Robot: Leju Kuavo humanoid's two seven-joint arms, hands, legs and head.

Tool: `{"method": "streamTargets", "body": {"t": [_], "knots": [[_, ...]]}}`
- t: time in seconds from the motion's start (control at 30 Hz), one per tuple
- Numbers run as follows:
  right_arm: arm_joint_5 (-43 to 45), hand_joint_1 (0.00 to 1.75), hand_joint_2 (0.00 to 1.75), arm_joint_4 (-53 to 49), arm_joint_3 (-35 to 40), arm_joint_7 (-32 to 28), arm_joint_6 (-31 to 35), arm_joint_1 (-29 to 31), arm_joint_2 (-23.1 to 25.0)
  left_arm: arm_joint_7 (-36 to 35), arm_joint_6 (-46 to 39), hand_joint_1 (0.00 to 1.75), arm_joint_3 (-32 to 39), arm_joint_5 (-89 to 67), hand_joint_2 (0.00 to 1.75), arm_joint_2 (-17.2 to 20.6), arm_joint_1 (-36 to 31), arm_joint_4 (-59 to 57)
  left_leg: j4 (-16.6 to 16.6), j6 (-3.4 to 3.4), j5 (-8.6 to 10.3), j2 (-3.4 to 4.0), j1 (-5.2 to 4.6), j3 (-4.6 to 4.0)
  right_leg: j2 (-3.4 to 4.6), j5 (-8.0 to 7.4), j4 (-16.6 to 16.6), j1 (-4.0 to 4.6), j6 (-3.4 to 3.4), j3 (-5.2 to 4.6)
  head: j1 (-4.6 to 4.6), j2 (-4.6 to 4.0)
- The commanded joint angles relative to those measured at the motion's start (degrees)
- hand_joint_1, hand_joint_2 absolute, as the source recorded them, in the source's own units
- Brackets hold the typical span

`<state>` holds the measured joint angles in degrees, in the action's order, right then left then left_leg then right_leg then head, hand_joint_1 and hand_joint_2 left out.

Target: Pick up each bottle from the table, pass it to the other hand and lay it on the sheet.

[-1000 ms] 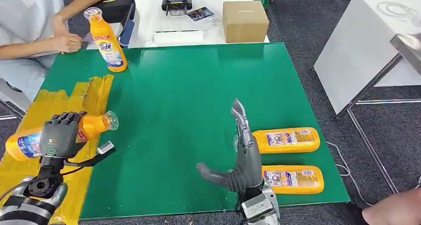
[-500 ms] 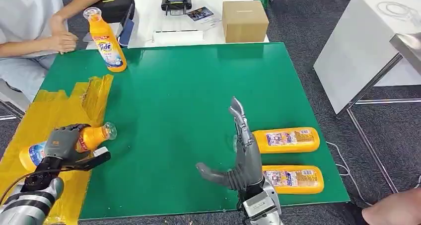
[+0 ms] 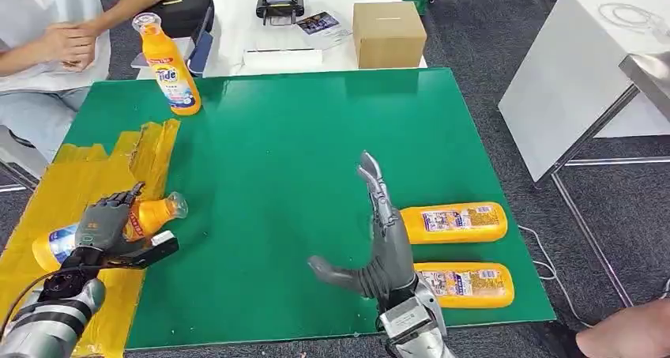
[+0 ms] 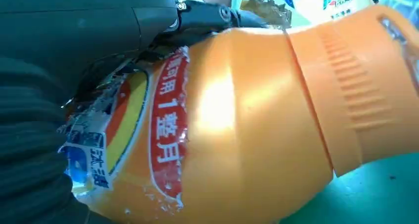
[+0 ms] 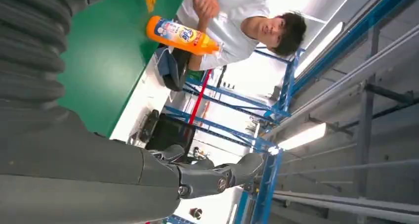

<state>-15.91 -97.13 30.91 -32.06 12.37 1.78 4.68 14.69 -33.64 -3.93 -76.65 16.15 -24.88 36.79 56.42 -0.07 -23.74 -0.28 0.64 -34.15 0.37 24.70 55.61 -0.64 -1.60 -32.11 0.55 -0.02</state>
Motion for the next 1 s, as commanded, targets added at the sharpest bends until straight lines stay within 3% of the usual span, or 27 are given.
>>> {"method": "streamTargets", "body": {"t": [0.03, 0.17, 0.43, 0.67, 0.87, 0.9, 1.0], "knots": [[-0.5, 0.0, 1.75, 3.4, -0.3, 0.4, -0.4, 2.4, -1.5, 0.6, 0.8, 0.0, 1.7, 1.5, 1.75, -1.3, 1.4, -1.9, -0.1, 0.05, -0.11, 0.09, 0.0, 0.32, 0.04, 0.07, -0.1, 0.02, 0.02, 0.33, -0.02, 0.0], [-0.7, 0.0, 1.75, 3.5, -0.6, 0.5, -0.5, 2.4, -1.6, 2.4, 1.5, 0.0, 2.3, 3.9, 1.75, -1.1, 2.5, -0.2, -0.1, 0.04, -0.1, 0.06, 0.01, 0.27, 0.0, 0.07, -0.1, 0.03, 0.02, 0.29, -0.02, 0.0], [-1.6, 0.0, 1.75, 3.6, -0.8, 0.8, -0.6, 1.8, -2.2, 14.2, 2.6, 0.0, 9.9, 21.3, 1.75, -1.2, 9.1, 12.4, 0.0, 0.03, -0.12, 0.08, 0.05, 0.21, 0.02, 0.07, -0.1, 0.07, 0.03, 0.23, -0.04, 0.0], [-1.7, 0.0, 1.75, 3.4, -0.9, 0.9, -0.5, 1.8, -2.3, 14.8, 2.8, 0.0, 10.4, 22.1, 1.75, -1.2, 10.0, 14.1, 0.0, 0.03, -0.11, 0.02, 0.03, 0.2, -0.04, 0.1, -0.1, 0.04, 0.03, 0.25, 0.0, 0.0], [-2.3, 0.0, 1.75, 2.4, -1.8, 1.4, 0.0, 0.4, -2.8, 24.6, 4.5, 0.0, 17.0, 36.1, 1.75, -7.3, 17.8, 32.1, 0.0, 0.05, -0.09, 0.01, 0.0, 0.12, -0.05, 0.08, -0.1, 0.02, 0.0, 0.15, -0.02, 0.0], [-2.4, 0.0, 1.75, 2.3, -1.7, 1.6, 0.0, 0.7, -2.9, 25.3, 4.7, 0.0, 17.2, 38.3, 1.75, -8.0, 18.8, 35.3, 0.0, 0.09, -0.27, 0.01, 0.06, 0.4, -0.09, 0.22, -0.2, 0.08, 0.02, 0.5, -0.04, 0.0], [-2.8, 0.0, 1.75, 2.2, -1.7, 1.8, 0.2, 0.8, -3.0, 25.3, 4.2, 0.0, 15.7, 44.0, 1.75, -8.4, 20.6, 40.2, 0.0, 0.05, -0.09, -0.04, 0.0, 0.04, -0.09, 0.09, -0.1, 0.01, -0.01, 0.1, -0.04, 0.0]]}}
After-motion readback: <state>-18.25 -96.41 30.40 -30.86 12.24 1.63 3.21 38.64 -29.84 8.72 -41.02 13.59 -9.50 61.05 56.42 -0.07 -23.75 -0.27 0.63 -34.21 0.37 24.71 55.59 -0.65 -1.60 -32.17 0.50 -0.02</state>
